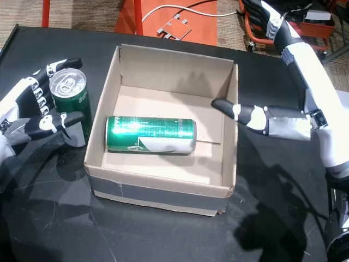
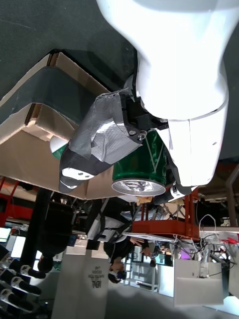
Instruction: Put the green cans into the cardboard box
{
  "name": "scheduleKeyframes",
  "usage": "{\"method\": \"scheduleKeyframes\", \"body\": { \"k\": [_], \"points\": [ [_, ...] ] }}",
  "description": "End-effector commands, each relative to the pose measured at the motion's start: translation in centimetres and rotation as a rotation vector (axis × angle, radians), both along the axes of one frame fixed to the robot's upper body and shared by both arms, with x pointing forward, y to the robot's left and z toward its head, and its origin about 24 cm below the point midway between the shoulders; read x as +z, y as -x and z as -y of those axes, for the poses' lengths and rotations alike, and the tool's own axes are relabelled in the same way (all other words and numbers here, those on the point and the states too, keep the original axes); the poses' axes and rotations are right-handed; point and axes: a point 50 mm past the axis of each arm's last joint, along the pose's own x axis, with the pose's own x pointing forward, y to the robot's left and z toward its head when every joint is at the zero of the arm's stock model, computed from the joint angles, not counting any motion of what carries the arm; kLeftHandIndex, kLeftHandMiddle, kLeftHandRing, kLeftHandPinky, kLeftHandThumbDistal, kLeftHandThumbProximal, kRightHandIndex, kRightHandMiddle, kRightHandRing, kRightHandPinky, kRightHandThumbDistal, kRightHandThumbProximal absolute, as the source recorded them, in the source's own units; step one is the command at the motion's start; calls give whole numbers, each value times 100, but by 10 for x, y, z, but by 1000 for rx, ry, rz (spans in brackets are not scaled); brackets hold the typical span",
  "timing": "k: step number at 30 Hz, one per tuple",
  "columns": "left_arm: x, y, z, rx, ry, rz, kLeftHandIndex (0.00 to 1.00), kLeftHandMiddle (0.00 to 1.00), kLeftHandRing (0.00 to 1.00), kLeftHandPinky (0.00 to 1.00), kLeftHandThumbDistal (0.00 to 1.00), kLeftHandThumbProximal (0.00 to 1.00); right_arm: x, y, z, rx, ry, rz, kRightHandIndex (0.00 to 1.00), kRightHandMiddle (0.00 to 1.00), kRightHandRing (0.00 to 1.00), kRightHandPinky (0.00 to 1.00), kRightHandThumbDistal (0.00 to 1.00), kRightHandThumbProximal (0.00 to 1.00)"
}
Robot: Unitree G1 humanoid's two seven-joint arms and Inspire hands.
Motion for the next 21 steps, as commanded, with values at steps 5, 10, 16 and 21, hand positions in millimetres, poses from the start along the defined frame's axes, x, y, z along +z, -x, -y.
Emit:
{"method": "scheduleKeyframes", "body": {
  "k": [5, 10, 16, 21],
  "points": [
    [-2, 1, -1, 9, 7, -17, 92, 90, 91, 85, 100, 11, -2, 4, 2, -1, -30, 12, 100, 100, 100, 100, 100, 77],
    [-4, 0, -1, 10, 38, -35, 94, 90, 91, 83, 100, 7, -2, 5, 2, -3, -35, 23, 100, 100, 100, 100, 100, 77],
    [-4, 0, 1, 19, 52, -34, 93, 89, 89, 81, 100, 6, -3, 7, 2, 3, -47, 30, 100, 100, 100, 100, 100, 77],
    [-4, -1, 1, 23, 67, -38, 93, 89, 88, 80, 100, 6, -3, 8, 1, 7, -65, 39, 100, 100, 100, 100, 100, 75]
  ]
}}
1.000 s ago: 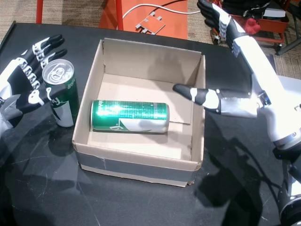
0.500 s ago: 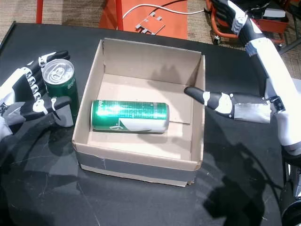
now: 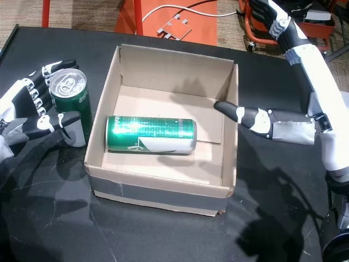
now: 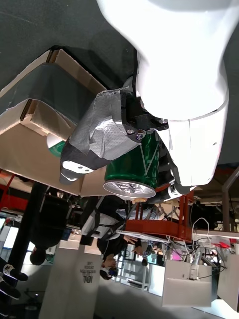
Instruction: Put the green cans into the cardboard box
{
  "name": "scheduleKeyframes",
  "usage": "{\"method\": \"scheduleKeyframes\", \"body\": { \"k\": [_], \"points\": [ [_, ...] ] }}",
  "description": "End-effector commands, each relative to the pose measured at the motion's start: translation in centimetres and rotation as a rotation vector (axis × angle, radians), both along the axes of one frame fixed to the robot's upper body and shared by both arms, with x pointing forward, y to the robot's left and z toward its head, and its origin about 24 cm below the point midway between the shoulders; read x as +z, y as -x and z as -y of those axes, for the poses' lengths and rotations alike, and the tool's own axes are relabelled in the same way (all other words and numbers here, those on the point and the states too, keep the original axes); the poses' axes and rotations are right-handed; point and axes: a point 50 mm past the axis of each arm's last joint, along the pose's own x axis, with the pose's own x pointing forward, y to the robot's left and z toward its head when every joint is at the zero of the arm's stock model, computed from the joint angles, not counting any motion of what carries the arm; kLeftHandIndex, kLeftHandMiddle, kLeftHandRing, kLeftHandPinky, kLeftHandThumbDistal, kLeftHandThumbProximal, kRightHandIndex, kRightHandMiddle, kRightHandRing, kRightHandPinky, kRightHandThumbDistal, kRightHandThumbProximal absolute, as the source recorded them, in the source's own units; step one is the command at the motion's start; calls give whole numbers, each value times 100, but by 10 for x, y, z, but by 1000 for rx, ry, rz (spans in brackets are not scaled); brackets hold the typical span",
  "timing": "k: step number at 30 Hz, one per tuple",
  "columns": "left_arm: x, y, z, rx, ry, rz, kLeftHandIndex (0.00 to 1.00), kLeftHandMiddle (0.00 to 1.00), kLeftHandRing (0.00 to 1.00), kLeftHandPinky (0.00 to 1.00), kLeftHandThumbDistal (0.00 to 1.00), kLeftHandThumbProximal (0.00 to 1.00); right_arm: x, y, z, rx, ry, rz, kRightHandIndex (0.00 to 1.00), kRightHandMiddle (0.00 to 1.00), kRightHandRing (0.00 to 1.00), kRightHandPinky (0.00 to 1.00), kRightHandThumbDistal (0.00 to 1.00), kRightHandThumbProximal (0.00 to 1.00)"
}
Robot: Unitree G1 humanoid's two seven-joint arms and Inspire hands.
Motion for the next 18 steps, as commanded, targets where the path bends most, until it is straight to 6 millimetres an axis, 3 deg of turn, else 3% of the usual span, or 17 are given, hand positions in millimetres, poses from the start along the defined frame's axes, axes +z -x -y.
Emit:
{"method": "scheduleKeyframes", "body": {
  "k": [1, 18],
  "points": [
    [-2, -1, 2, 1, 20, -17, 92, 89, 88, 79, 100, 5, -4, 4, 3, -12, -17, 3, 100, 100, 100, 100, 100, 75],
    [-4, -5, 5, 29, -22, -66, 91, 88, 89, 80, 100, 3, -1, 10, 3, -3, -34, 55, 100, 100, 99, 100, 100, 74]
  ]
}}
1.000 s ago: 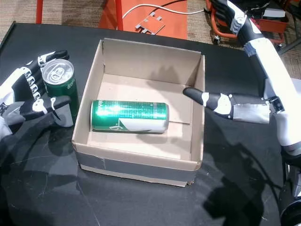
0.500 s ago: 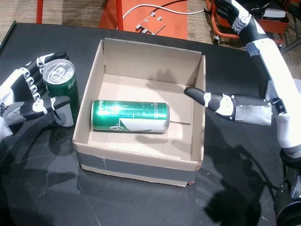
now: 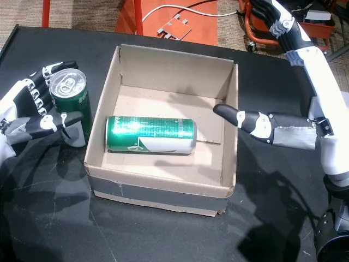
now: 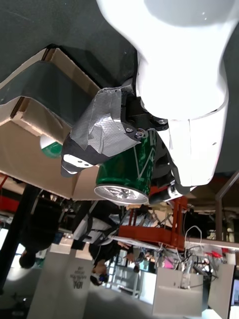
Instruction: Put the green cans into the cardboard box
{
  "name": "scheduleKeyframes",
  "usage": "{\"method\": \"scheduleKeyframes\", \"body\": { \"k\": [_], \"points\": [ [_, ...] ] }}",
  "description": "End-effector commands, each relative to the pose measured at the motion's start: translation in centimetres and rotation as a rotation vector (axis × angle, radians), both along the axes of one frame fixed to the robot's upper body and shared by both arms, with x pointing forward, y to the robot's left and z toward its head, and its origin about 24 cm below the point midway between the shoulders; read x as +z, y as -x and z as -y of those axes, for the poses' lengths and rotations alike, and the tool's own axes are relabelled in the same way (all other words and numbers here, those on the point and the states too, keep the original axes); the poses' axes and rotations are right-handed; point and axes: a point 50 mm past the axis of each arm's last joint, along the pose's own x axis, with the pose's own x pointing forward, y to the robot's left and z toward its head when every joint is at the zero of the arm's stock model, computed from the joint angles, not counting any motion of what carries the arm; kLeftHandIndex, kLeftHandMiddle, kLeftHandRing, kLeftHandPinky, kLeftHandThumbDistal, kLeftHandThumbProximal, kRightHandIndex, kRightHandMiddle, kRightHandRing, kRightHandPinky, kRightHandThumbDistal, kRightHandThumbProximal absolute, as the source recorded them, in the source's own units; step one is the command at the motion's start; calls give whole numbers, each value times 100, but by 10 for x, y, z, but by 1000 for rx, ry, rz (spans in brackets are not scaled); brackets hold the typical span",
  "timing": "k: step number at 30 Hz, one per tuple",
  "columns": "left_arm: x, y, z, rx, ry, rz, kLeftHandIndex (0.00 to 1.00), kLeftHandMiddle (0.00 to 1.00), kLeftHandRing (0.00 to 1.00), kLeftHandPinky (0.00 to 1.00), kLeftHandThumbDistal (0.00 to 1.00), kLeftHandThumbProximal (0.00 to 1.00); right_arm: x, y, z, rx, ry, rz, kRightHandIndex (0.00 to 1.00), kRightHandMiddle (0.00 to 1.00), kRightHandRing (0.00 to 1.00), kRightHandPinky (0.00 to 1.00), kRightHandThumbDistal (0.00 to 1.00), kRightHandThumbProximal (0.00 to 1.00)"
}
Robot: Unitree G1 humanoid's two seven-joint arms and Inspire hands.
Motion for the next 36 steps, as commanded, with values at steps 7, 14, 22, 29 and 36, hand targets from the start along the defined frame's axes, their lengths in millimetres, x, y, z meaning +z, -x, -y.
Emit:
{"method": "scheduleKeyframes", "body": {
  "k": [7, 14, 22, 29, 36],
  "points": [
    [-7, -2, 5, 65, 29, -56, 65, 67, 65, 63, 88, 0, -2, 6, 5, -15, -41, 15, 100, 100, 97, 100, 100, 73],
    [-12, -2, 2, 148, 22, -89, 40, 43, 40, 41, 70, 0, -2, 6, 5, -16, -59, 18, 100, 100, 95, 100, 100, 71],
    [-10, -3, -4, 228, 5, -88, 37, 34, 32, 34, 69, 0, -3, 5, 6, -21, -80, 7, 100, 100, 95, 100, 100, 68],
    [-9, -4, -7, 247, 23, -85, 39, 37, 35, 36, 75, 0, -5, 2, 5, -18, -95, -26, 100, 100, 94, 100, 100, 69],
    [28, -14, -9, 216, -59, 133, 33, 36, 36, 36, 80, 0, -13, -7, 2, -20, -76, -111, 100, 99, 94, 100, 100, 61]
  ]
}}
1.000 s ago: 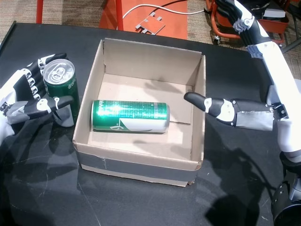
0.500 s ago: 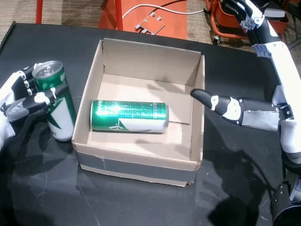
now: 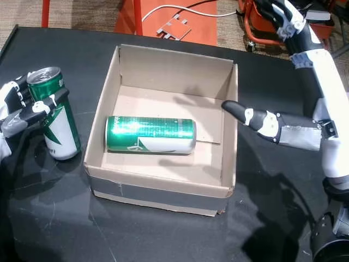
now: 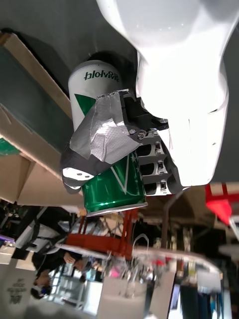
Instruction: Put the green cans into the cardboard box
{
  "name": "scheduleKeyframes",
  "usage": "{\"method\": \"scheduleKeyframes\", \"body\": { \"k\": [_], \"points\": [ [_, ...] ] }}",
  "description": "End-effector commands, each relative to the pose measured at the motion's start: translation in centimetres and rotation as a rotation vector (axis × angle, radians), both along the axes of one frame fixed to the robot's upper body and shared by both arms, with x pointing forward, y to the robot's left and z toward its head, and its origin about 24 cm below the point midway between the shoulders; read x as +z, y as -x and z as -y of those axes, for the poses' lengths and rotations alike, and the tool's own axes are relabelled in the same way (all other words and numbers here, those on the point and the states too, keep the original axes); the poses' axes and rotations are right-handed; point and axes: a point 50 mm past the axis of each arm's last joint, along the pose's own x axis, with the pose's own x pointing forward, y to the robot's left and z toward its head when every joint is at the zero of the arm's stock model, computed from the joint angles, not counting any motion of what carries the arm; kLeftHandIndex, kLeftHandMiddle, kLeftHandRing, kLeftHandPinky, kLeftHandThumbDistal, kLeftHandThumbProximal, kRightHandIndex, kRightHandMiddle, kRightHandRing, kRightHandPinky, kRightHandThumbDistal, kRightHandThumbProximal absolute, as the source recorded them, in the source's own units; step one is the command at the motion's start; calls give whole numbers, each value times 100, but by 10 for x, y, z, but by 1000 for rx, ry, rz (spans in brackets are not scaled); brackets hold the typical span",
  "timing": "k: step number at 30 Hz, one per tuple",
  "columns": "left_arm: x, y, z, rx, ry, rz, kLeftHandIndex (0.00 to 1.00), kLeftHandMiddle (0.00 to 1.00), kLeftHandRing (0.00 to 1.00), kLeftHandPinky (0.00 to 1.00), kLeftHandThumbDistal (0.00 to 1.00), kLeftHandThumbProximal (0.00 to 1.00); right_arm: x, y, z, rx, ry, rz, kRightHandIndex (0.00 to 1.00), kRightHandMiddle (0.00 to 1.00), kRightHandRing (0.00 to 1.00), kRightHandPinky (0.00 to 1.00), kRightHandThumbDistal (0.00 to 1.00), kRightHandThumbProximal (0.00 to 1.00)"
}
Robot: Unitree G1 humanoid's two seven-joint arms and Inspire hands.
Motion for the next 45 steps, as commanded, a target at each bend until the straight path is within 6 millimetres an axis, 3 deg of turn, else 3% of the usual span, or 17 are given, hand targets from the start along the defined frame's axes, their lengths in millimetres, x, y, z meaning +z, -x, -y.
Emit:
{"method": "scheduleKeyframes", "body": {
  "k": [1, 3, 6, 8, 10, 12, 14, 15, 20, 23, 24, 28, 31, 34, 38, 45],
  "points": [
    [30, -10, -2, -18, -36, 131, 33, 36, 35, 36, 80, 0, -3, -3, 1, -13, 0, -30, 100, 99, 94, 100, 100, 60],
    [50, -17, -3, -21, -7, 214, 32, 34, 34, 35, 83, 0, -6, -5, 0, -15, -2, -61, 100, 99, 94, 100, 100, 60],
    [82, -24, -2, -28, 7, 356, 31, 32, 35, 37, 72, 0, -10, -7, -2, -21, -12, -97, 100, 99, 95, 100, 100, 61],
    [103, -28, 3, -37, -25, 445, 25, 26, 35, 36, 68, 0, -12, -8, -4, -25, -18, -109, 100, 99, 95, 100, 100, 61],
    [120, -31, 10, -55, -52, 512, 28, 29, 35, 37, 63, 0, -12, -9, -6, -28, -22, -111, 100, 99, 95, 100, 100, 61],
    [133, -33, 17, -71, -85, 564, 40, 36, 38, 39, 53, 0, -12, -10, -8, -29, -27, -114, 100, 99, 95, 100, 100, 60],
    [146, -34, 25, -117, -90, 620, 42, 39, 40, 42, 42, 0, -12, -11, -10, -26, -31, -116, 100, 99, 95, 100, 100, 61],
    [153, -35, 29, -141, -92, 647, 35, 36, 40, 42, 42, 0, -12, -12, -11, -25, -31, -115, 100, 99, 95, 100, 100, 61],
    [178, -31, 57, -256, -190, 797, 27, 30, 38, 39, 43, 0, -13, -16, -15, -20, -62, -142, 100, 100, 96, 100, 100, 58],
    [179, -30, 79, -334, -239, 817, 31, 33, 37, 39, 47, 0, -12, -17, -16, -20, -78, -146, 100, 100, 97, 100, 100, 59],
    [176, -29, 86, -368, -266, 811, 35, 36, 39, 41, 44, 0, -11, -17, -16, -24, -78, -140, 100, 100, 97, 100, 100, 60],
    [161, -27, 120, -514, -395, 774, 41, 40, 41, 42, 49, 0, -9, -16, -18, -35, -87, -113, 100, 100, 97, 100, 100, 60],
    [151, -25, 145, -566, -649, 780, 34, 37, 43, 45, 46, 0, -6, -15, -19, -37, -116, -87, 100, 100, 96, 100, 100, 60],
    [138, -29, 161, -535, -906, 771, 44, 45, 47, 46, 42, 0, -3, -11, -17, -83, -137, -36, 100, 100, 94, 100, 100, 64],
    [119, -34, 177, -473, -1171, 779, 42, 45, 47, 46, 39, 0, 2, -4, -12, -114, -170, 31, 100, 100, 94, 100, 100, 65],
    [92, -27, 195, -491, -1312, 832, 39, 42, 45, 44, 51, 0, 10, 8, -5, -126, -200, 129, 100, 100, 94, 99, 100, 62]
  ]
}}
